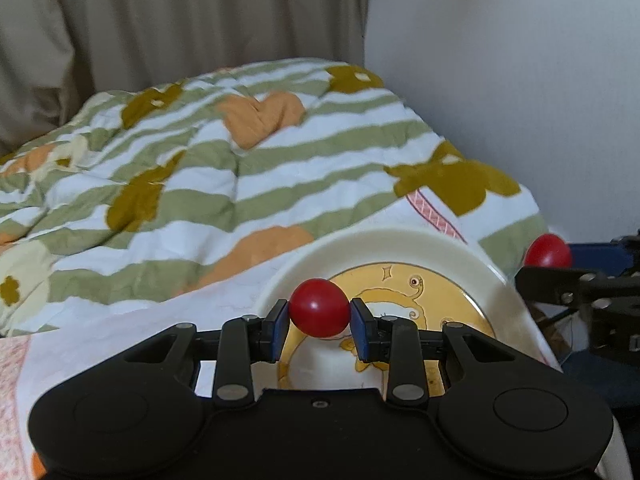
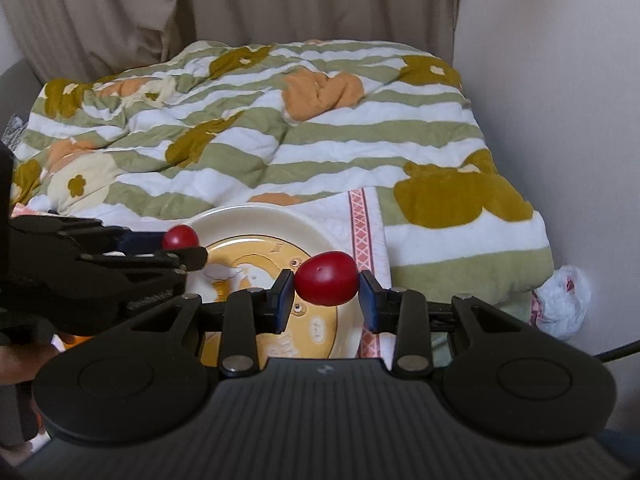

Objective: Organize fruits
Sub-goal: 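Carry the tomato to the white bowl and open the left tool while the right tool carries its tomato, then lower the red tomato into the white bowl and open the right tool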

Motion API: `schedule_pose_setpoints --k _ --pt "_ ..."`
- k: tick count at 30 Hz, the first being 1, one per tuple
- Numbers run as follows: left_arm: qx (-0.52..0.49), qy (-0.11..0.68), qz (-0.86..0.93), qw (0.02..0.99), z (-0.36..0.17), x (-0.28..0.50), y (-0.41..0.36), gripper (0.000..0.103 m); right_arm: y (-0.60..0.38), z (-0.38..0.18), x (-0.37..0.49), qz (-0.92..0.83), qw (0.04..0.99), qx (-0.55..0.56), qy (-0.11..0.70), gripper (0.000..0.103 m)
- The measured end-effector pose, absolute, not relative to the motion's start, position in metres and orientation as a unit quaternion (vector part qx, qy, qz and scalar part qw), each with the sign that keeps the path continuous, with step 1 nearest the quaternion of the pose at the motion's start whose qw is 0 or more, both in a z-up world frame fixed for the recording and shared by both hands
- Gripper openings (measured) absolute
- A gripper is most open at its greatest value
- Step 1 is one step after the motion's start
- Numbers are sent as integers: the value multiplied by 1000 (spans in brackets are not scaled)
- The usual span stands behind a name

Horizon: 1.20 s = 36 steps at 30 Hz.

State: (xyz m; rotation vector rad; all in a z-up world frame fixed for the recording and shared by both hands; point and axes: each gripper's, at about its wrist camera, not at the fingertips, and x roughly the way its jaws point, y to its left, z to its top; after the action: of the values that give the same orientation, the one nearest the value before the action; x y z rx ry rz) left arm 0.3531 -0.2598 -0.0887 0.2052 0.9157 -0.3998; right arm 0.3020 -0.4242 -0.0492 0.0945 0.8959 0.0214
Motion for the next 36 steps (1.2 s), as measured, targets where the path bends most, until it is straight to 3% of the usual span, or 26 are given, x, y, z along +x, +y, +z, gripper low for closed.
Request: schedule_pose_setpoints --k 5,6,7,9,11,21,36 --pt "105 450 -208 862 -103 358 -268 37 -433 -54 303 4 899 54 434 50" --pt "107 450 -208 862 -103 358 -270 41 -435 -53 302 3 899 55 433 50" --pt "108 448 -210 862 -102 357 -272 47 -437 -52 302 3 900 55 432 50" --pt "114 436 -213 867 -97 351 -272 86 -440 -49 300 4 901 55 430 50" --pt "126 416 -207 877 -89 341 -271 96 -443 -46 298 7 903 56 426 50" --pt "100 408 -158 894 -54 307 -237 96 -434 -41 303 68 905 29 420 50" --pt "63 400 -89 910 -34 273 -194 97 -393 -84 341 140 892 -32 429 50"
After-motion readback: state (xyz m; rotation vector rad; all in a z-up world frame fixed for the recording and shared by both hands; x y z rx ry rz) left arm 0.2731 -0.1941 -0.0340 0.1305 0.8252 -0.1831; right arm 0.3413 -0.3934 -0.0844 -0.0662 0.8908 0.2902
